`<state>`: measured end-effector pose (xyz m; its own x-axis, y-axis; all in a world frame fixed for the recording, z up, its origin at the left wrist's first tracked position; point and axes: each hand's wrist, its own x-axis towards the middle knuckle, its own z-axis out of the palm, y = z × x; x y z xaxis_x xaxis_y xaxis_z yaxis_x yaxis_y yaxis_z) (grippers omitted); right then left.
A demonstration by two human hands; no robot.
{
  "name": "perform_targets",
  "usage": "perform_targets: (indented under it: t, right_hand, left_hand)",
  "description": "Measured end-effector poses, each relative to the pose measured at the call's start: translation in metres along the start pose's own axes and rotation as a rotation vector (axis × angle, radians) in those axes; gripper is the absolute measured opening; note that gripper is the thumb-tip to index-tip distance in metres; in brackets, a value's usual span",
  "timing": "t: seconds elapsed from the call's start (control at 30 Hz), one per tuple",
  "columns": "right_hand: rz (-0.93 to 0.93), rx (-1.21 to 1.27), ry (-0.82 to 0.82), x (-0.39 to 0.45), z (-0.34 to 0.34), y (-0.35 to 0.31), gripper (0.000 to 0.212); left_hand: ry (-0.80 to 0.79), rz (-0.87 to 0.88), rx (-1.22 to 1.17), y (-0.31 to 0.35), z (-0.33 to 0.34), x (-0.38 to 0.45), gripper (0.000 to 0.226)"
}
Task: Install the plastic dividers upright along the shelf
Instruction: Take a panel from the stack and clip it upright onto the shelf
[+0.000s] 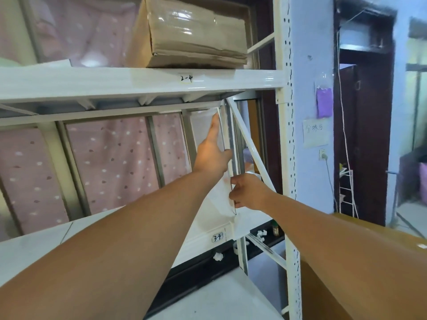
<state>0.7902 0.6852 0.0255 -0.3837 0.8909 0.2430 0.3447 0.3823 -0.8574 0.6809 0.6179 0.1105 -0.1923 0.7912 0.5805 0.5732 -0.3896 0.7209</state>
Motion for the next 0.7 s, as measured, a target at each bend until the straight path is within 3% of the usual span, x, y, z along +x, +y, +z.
perform_targets:
  t: [0.4,0.7]
  right_hand:
    - [-0.031,-0.031,-0.030,0.030,-0.011,0.023,0.030]
    - [-0.025,-0.087,0.026,0.033,-0.009,0.028,0.010]
  left_hand:
    - [0.028,-0.045,-0.009,-0.017,0.022,0.025,0.101]
    - [-0.005,-0.031,0.136,-0.018,0.029,0.036,0.106]
